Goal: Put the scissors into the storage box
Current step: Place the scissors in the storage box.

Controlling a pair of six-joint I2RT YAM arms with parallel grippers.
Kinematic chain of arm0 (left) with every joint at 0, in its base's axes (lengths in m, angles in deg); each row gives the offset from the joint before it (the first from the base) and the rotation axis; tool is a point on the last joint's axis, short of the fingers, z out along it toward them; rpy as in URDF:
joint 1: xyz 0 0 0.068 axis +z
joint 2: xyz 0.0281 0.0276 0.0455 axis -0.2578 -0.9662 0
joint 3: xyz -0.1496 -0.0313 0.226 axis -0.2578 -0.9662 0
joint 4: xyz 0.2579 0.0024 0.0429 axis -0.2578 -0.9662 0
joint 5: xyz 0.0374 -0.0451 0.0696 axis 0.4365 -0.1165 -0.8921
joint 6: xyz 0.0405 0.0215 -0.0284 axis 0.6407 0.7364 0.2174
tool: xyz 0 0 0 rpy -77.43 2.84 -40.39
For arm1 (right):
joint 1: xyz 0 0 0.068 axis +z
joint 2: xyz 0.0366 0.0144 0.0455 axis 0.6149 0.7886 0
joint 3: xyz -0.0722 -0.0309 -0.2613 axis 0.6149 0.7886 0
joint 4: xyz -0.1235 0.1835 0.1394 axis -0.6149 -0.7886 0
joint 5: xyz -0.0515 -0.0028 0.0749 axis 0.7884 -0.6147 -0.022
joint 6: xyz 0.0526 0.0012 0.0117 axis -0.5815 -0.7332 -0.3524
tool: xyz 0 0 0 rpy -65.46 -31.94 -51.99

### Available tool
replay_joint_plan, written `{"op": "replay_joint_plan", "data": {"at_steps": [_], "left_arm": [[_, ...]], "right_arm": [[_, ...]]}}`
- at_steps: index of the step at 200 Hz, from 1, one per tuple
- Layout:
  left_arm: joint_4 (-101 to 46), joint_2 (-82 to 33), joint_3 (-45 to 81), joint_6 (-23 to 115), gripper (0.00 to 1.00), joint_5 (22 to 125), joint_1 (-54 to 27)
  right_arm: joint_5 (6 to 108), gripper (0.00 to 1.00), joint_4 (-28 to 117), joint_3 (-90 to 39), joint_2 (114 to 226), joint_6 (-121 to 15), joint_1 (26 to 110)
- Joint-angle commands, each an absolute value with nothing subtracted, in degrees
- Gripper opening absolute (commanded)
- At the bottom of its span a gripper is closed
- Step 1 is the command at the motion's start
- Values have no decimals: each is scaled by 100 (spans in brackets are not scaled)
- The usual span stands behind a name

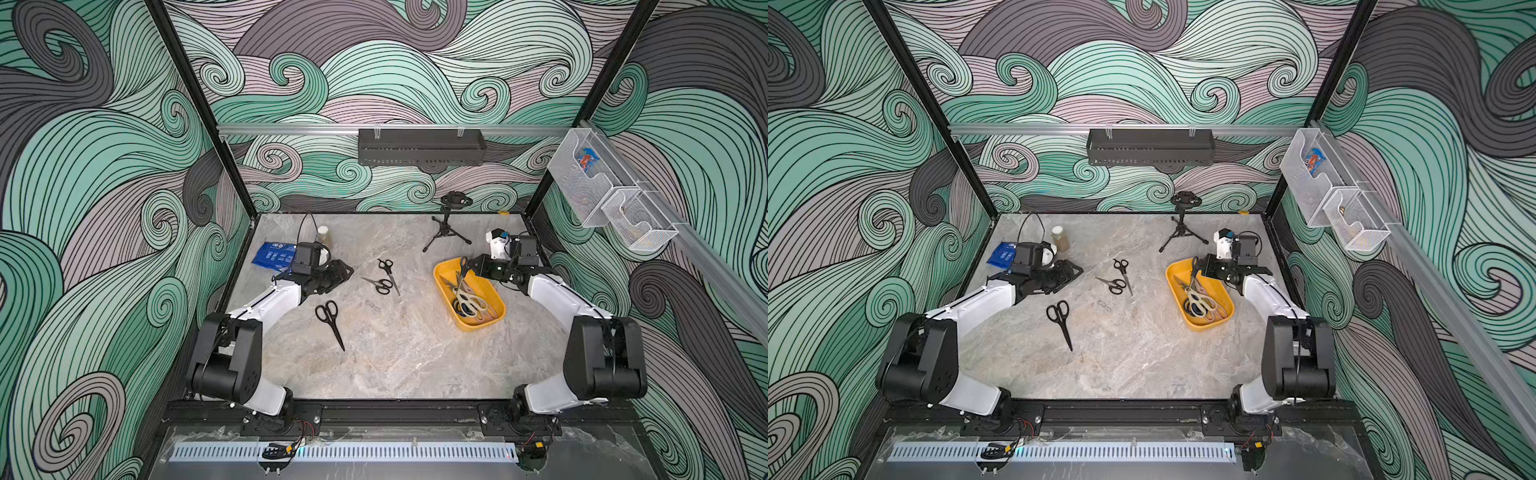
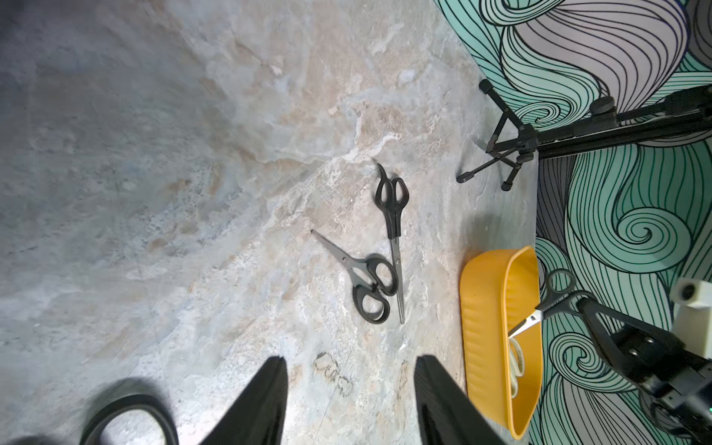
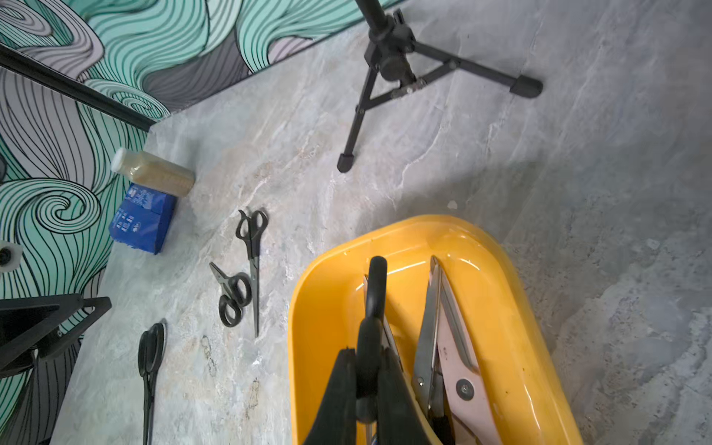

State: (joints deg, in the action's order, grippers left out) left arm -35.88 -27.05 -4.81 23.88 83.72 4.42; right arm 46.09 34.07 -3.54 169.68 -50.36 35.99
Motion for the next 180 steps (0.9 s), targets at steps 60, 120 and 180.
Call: {"op": "replay_joint_plan", "data": {"at_steps": [60, 120, 180], "left_arm": [[-4342, -2411, -477, 3045, 56, 7820, 764], [-5316, -1808, -607, 3139, 56, 6127, 764], [-5999, -1696, -763, 3076, 56, 6090, 775]], "right_arm": [[4291, 21, 3229, -315, 17686, -4912, 3592], [5217, 34, 3242, -423, 17276, -4920, 3713], [6095, 37, 3242, -505, 16691, -4893, 4652]]}}
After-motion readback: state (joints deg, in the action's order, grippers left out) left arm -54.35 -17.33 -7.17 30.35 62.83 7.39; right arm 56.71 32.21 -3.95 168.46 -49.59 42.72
